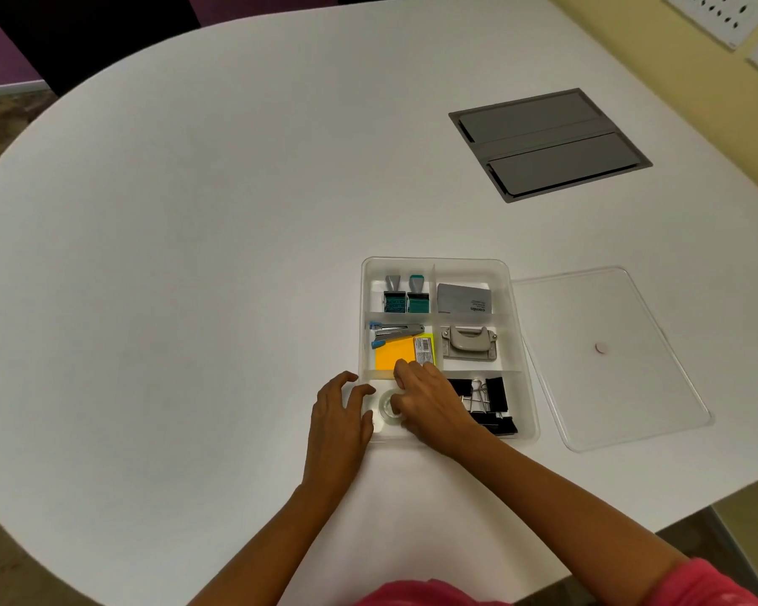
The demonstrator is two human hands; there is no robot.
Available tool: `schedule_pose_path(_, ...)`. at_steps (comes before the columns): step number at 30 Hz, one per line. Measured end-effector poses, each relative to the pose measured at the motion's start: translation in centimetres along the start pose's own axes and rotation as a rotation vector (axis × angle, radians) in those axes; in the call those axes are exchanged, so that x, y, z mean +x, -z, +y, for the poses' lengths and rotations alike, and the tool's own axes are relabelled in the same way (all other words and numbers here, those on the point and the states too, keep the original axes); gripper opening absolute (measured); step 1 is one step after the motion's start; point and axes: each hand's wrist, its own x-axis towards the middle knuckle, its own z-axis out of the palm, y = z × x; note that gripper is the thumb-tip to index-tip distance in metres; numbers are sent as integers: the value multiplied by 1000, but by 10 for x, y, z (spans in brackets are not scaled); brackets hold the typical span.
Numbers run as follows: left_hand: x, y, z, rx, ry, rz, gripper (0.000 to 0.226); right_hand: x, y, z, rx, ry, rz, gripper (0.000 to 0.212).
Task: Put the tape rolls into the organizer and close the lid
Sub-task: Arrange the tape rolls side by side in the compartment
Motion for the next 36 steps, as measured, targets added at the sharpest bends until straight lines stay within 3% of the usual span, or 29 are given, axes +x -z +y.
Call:
schedule_pose_path(11, 7, -3, -12, -33, -1, -31, 37, 11, -7, -1, 18, -71, 144, 15)
schedule_pose_path(15, 8, -4, -13, -6, -20, -14, 35, 7, -9, -2, 37, -110, 137, 15)
schedule_pose_path(18, 7, -3, -12, 33, -60, 14, 31, 5, -9, 0, 67, -135, 72, 28)
schedule_pose_path(22, 3, -3, -10, 65, -83, 54, 25, 7, -11, -2, 80, -129, 108, 17)
schedule_pose_path(31, 1, -2, -8, 109, -113, 64, 28, 9, -10, -2, 70, -151, 109, 16)
schedule_pose_path(36, 0, -3, -8, 108, -96, 48, 28, 2, 0, 0, 140, -161, 70, 42)
